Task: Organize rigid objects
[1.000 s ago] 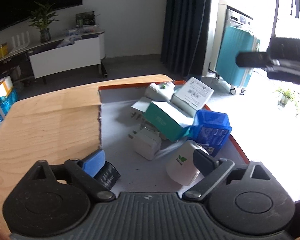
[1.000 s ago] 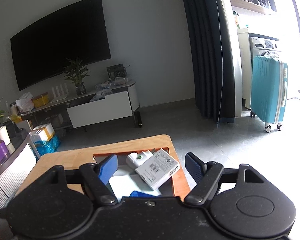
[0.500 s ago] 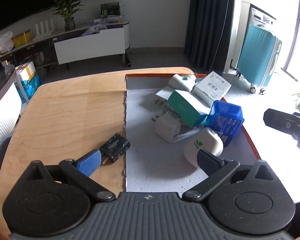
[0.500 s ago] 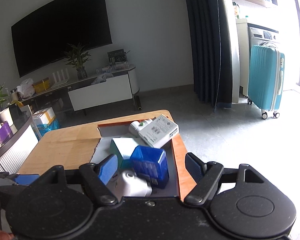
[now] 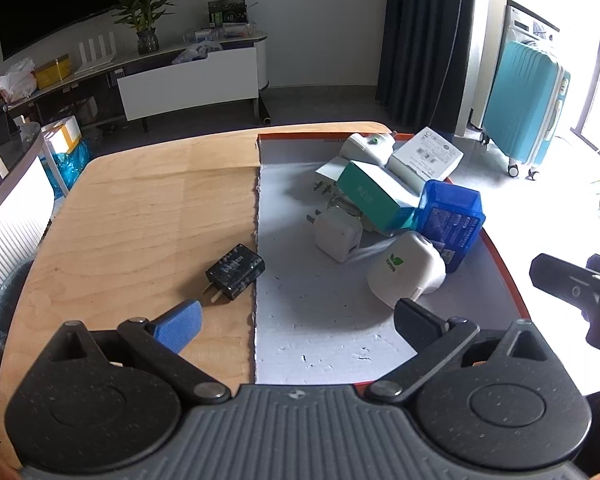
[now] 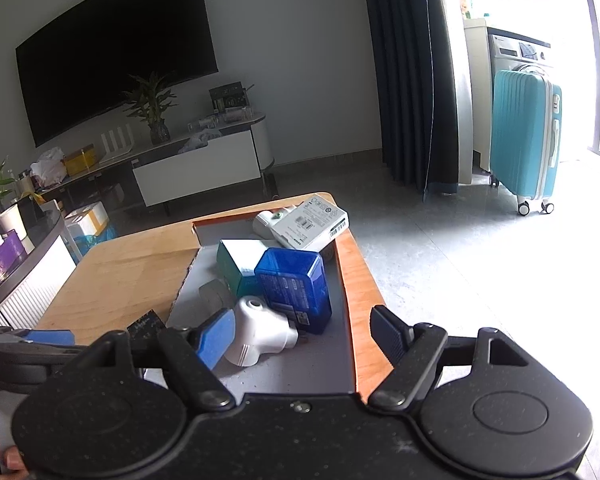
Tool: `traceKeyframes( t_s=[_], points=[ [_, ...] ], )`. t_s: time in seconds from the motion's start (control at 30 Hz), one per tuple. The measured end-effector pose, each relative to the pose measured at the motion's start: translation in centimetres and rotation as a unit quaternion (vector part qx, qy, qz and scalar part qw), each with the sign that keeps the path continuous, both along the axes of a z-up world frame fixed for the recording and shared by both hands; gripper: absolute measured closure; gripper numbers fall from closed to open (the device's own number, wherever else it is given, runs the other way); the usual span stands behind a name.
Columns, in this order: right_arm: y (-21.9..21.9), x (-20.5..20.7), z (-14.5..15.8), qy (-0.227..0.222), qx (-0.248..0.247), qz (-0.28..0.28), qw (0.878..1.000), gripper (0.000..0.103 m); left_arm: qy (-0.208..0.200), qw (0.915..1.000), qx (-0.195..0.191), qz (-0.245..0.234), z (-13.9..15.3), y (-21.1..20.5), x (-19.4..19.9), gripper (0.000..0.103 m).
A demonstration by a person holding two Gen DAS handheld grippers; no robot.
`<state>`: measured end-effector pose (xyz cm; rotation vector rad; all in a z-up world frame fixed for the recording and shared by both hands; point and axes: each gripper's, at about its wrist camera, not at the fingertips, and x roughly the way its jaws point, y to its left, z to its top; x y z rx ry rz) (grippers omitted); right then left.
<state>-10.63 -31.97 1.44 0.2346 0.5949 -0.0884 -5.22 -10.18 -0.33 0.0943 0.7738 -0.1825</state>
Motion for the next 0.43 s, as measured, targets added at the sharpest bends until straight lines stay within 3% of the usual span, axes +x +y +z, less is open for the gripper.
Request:
traceKeyframes(
  t_s=[0.43],
  points=[
    [0.09,0.09,-0.46,0.011,0.003,0.003,1.000,0.015,0.005,0.9999,-0.005,0.010,-0.25,0.21,0.18,0.000]
  ],
)
